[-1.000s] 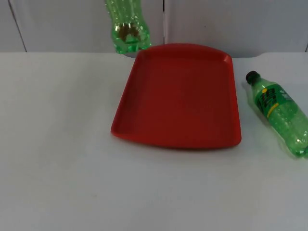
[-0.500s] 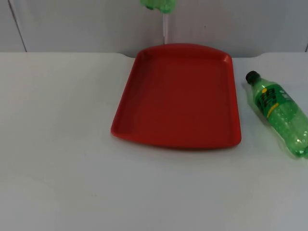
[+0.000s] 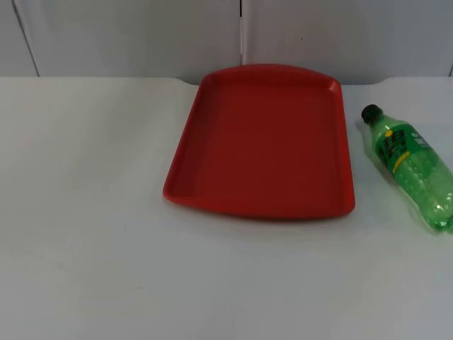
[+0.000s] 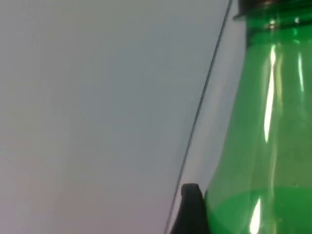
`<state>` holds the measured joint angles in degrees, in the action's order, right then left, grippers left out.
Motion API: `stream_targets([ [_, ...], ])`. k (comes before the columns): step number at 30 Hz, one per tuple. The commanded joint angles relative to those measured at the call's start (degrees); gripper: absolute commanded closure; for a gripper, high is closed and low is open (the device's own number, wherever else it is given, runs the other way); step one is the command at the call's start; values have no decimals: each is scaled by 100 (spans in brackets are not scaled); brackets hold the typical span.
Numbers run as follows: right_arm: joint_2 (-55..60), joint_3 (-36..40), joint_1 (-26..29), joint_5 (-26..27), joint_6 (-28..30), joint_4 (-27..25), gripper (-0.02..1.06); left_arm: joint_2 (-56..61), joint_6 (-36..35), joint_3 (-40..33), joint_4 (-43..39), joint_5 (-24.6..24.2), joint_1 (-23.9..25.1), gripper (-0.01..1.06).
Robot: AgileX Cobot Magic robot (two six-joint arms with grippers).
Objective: Place the bottle upright on the tray.
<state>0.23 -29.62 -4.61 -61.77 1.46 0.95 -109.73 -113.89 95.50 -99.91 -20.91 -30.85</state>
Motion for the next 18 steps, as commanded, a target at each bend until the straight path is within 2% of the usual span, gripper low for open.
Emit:
stream_targets([
  [1, -23, 5, 23, 4, 50, -2, -1, -57, 317, 76, -4, -31, -49, 105],
  [3, -23, 5, 23, 4, 50, -2, -1, -120, 467, 74, -4, 304, -36, 105],
  [4, -23, 5, 23, 4, 50, -2, -1, -120, 467, 74, -4, 304, -36, 105],
  [6, -23, 5, 23, 4, 50, -2, -1, -193, 928, 87, -4, 523, -36, 105],
  [7, -23, 5, 23, 4, 50, -2, -1, -228, 1284, 87, -4, 794, -36, 105],
  [8, -23, 5, 23, 4, 50, -2, -1, -228, 1284, 87, -4, 794, -36, 105],
  [10, -23, 5, 23, 4, 50, -2, -1, -238, 1694, 94, -4, 1237, -36, 105],
  [11, -23, 5, 23, 4, 50, -2, -1, -238, 2185, 146, -4, 1510, -36, 105],
  [12, -23, 5, 23, 4, 50, -2, -1, -238, 2871, 195, -4, 2019, -36, 105],
  [13, -23, 5, 23, 4, 50, -2, -1, -238, 3461, 250, -4, 2778, -36, 105],
  [14, -23, 5, 23, 4, 50, -2, -1, -238, 3461, 250, -4, 2778, -36, 105],
  [15, -23, 5, 23, 4, 50, -2, -1, -238, 4138, 302, -4, 3610, 14, 105],
  [16, -23, 5, 23, 4, 50, -2, -1, -238, 4602, 352, -4, 4713, 69, 105],
  [17, -23, 5, 23, 4, 50, -2, -1, -238, 4840, 394, -4, 5654, 154, 105],
  [18, -23, 5, 23, 4, 50, -2, -1, -238, 5031, 424, -4, 6235, 221, 105],
])
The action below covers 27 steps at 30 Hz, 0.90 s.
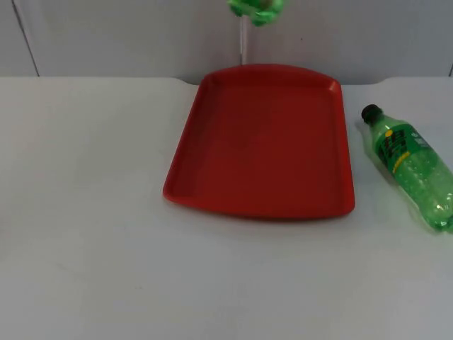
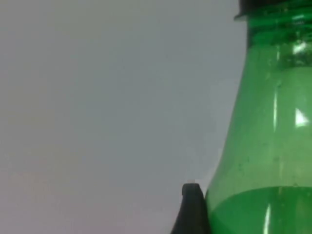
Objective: Place the bottle upright on the tray.
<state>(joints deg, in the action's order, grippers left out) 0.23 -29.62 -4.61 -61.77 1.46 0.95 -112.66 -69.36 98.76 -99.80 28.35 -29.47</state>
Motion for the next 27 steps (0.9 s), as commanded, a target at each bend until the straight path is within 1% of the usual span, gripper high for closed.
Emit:
stream_targets([
  [1, -23, 5, 23, 4, 50, -2, -1, 55, 578, 98, -15, 1309, 82, 105],
  [2, -23, 5, 23, 4, 50, -2, -1, 55, 684, 97, -15, 1850, 153, 105],
  [3, -23, 5, 23, 4, 50, -2, -1, 55, 787, 97, -15, 2253, 245, 105],
  [4, -23, 5, 23, 4, 50, -2, -1, 27, 787, 97, -15, 2511, 348, 105],
  [5, -23, 5, 23, 4, 50, -2, -1, 20, 625, 97, -15, 2586, 484, 105],
  [6, -23, 5, 23, 4, 50, -2, -1, 20, 625, 97, -15, 2586, 484, 105],
  [7, -23, 5, 23, 4, 50, -2, -1, 6, 369, 97, -15, 2451, 584, 105],
  [8, -23, 5, 23, 4, 50, -2, -1, 6, -59, 97, 289, 2083, 683, 105],
  [9, -23, 5, 23, 4, 50, -2, -1, 6, -323, 84, 672, 1781, 762, 105],
  [10, -23, 5, 23, 4, 50, -2, -1, 6, -311, 63, 1242, 1527, 853, 105],
  [11, -23, 5, 23, 4, 50, -2, -1, 6, -311, 63, 1242, 1527, 853, 105],
  [14, -23, 5, 23, 4, 50, -2, -1, 6, 257, -113, 3233, 947, 956, 105],
  [15, -23, 5, 23, 4, 50, -2, -1, 6, 257, -113, 3233, 947, 956, 105],
  [16, -23, 5, 23, 4, 50, -2, -1, 6, 789, -198, 4165, 458, 931, 105],
  [18, -23, 5, 23, 4, 50, -2, -1, 6, 1511, -274, 5373, -552, 800, 105],
  [19, -23, 5, 23, 4, 50, -2, -1, 6, 2124, -323, 5974, -972, 734, 105],
  [20, -23, 5, 23, 4, 50, -2, -1, -36, 2726, -414, 6530, -1031, 684, 105],
  [21, -23, 5, 23, 4, 50, -2, -1, -36, 2726, -414, 6530, -1031, 684, 105],
  [22, -23, 5, 23, 4, 50, -2, -1, -84, 3329, -509, 6824, -949, 653, 105],
  [23, -23, 5, 23, 4, 50, -2, -1, -122, 3714, -624, 7079, -807, 600, 105],
  [24, -23, 5, 23, 4, 50, -2, -1, -173, 3945, -786, 7253, -519, 546, 105],
  [25, -23, 5, 23, 4, 50, -2, -1, -231, 4068, -944, 7415, -43, 546, 105],
  [26, -23, 5, 23, 4, 50, -2, -1, -291, 4098, -1134, 7657, 317, 546, 105],
  [27, -23, 5, 23, 4, 50, -2, -1, -291, 4098, -1134, 7657, 317, 546, 105],
])
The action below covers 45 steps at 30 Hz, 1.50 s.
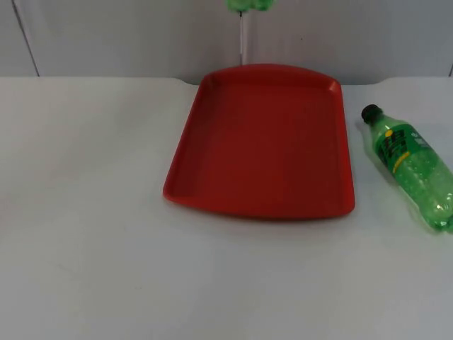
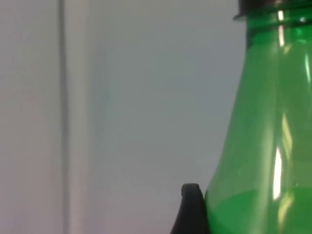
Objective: Place the bottle upright on the tray.
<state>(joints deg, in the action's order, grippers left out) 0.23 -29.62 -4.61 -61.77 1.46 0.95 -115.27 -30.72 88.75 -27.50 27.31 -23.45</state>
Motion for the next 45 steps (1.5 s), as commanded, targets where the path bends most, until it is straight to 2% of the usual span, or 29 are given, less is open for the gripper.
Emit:
stream_targets([
  [1, -23, 5, 23, 4, 50, -2, -1, -92, 242, -302, 684, 839, -56, 105],
  [3, -23, 5, 23, 4, 50, -2, -1, -238, 408, -542, 949, 1422, -56, 105],
  [8, -23, 5, 23, 4, 50, -2, -1, -567, 679, -627, 726, 1712, -56, 105],
  [10, -23, 5, 23, 4, 50, -2, -1, -761, 718, -627, 481, 2022, -56, 105],
  [11, -23, 5, 23, 4, 50, -2, -1, -761, 718, -627, 481, 2022, -56, 105],
  [14, -23, 5, 23, 4, 50, -2, -1, -1066, 953, -627, 386, 2506, -64, 105],
  [15, -23, 5, 23, 4, 50, -2, -1, -1066, 953, -627, 386, 2506, -64, 105],
  [18, -23, 5, 23, 4, 50, -2, -1, -1381, 1035, -627, 409, 2920, -64, 105],
  [21, -23, 5, 23, 4, 50, -2, -1, -1576, 1141, -627, 409, 3046, -64, 105],
  [24, -23, 5, 23, 4, 50, -2, -1, -1864, 1828, -617, 409, 3170, -64, 105],
  [30, -23, 5, 23, 4, 50, -2, -1, -2138, 2295, -617, 592, 3354, -51, 105],
  [34, -23, 5, 23, 4, 50, -2, -1, -2425, 2706, -617, 1404, 3526, -51, 105],
  [39, -23, 5, 23, 4, 50, -2, -1, -2700, 2891, -594, 1758, 3894, -51, 105],
  [45, -23, 5, 23, 4, 50, -2, -1, -2887, 3072, -528, 1931, 3907, -51, 105],
])
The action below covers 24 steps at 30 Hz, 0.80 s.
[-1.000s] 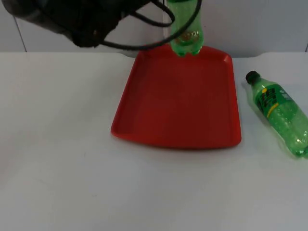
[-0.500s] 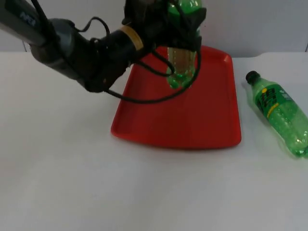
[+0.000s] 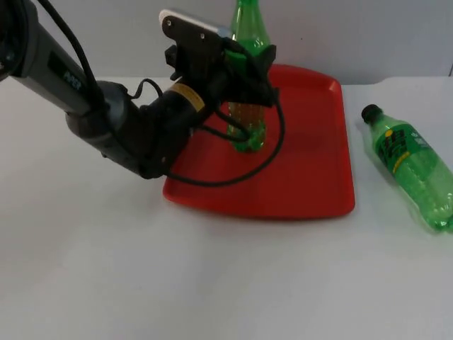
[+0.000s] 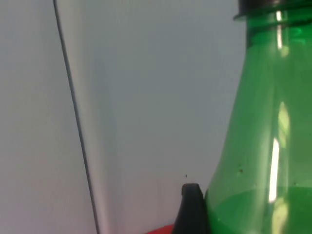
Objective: Place the bottle upright on the tray.
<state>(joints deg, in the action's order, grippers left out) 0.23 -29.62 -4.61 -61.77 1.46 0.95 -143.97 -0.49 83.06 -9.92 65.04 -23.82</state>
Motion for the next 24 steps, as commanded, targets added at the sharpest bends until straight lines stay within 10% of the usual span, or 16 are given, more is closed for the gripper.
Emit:
stream_targets([
  [1, -23, 5, 23, 4, 50, -2, -1, -65, 49, 55, 184, 135, -14, 105],
  [16, -23, 5, 23, 4, 50, -2, -1, -78, 49, 58, 97, 165, -14, 102],
  [21, -23, 5, 23, 4, 50, -2, -1, -78, 49, 58, -22, 165, -14, 75],
  [24, -23, 5, 23, 4, 50, -2, -1, -78, 49, 58, -12, 165, -14, 38],
])
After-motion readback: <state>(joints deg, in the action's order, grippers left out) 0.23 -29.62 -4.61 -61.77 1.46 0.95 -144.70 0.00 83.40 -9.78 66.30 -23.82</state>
